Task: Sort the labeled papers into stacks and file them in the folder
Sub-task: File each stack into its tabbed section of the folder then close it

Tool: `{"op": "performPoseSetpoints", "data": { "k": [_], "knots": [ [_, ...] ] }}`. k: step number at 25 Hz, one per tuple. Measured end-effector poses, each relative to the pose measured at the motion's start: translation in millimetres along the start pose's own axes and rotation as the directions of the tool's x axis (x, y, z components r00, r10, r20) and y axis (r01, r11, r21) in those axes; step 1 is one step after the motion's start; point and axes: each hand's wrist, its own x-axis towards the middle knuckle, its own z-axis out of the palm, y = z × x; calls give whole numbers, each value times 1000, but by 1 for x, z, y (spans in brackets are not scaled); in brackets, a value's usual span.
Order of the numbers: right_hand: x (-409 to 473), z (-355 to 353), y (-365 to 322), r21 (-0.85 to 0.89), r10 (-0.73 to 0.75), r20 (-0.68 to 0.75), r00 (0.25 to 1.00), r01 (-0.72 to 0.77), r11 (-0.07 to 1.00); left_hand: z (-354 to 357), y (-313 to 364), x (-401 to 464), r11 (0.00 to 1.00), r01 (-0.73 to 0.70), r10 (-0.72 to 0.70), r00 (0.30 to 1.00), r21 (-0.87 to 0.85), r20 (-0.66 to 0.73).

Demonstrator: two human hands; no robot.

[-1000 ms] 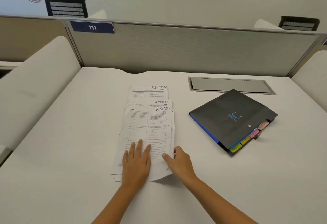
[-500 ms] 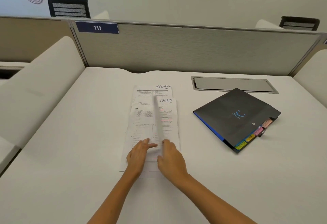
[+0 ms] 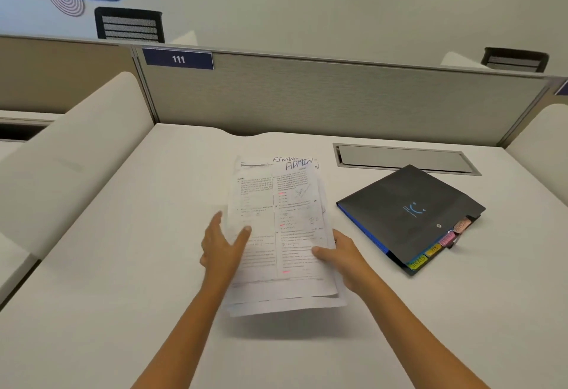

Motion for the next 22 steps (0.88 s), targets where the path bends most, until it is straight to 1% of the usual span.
{"op": "performPoseSetpoints", "data": {
  "k": [1,2,3,4,5,6,8,9,10,12,14,15,17,19,22],
  "knots": [
    [-8,-9,-5,41,-13,11,1000,13,999,-8,12,8,977,107,-95,993,-182,75],
    [-15,-17,-10,87,-34,27,999,31,996,-15,23,16,907,222,-152,965,-359,212],
    [-22,-23,-14,134,-65,57,996,57,989,-20,31,21,826,303,-125,920,-474,371],
    [-28,-28,-16,173,-99,93,991,82,982,-23,42,19,785,342,-69,877,-516,476],
    [-33,-31,-19,193,-125,128,984,99,976,-23,52,15,775,351,-14,842,-526,540],
    [-36,-32,-20,189,-139,159,978,108,976,-22,59,10,785,342,31,811,-516,584],
    [-38,-30,-23,122,-150,175,973,129,984,-14,68,3,867,224,99,797,-445,595],
    [-39,-29,-25,91,-162,147,976,150,985,-8,68,2,895,148,136,808,-421,573],
    [-39,-27,-27,77,-188,95,978,181,980,-4,71,-1,906,79,176,823,-415,540],
    [-42,-27,-31,77,-267,-36,963,269,960,0,75,-5,897,-14,243,851,-442,466],
    [-45,-29,-34,83,-344,-112,932,354,932,2,81,-13,876,-98,325,843,-471,429],
    [-47,-31,-34,96,-371,-122,920,383,919,3,83,-16,867,-121,351,837,-484,420],
    [-50,-35,-32,135,-395,-136,909,412,901,5,84,-22,853,-123,361,840,-507,404],
    [-50,-38,-27,172,-387,-153,909,410,896,8,78,-24,847,-99,343,852,-523,394],
    [-49,-36,-19,194,-372,-171,912,401,895,15,66,-29,878,-78,301,858,-473,417]
  ]
}}
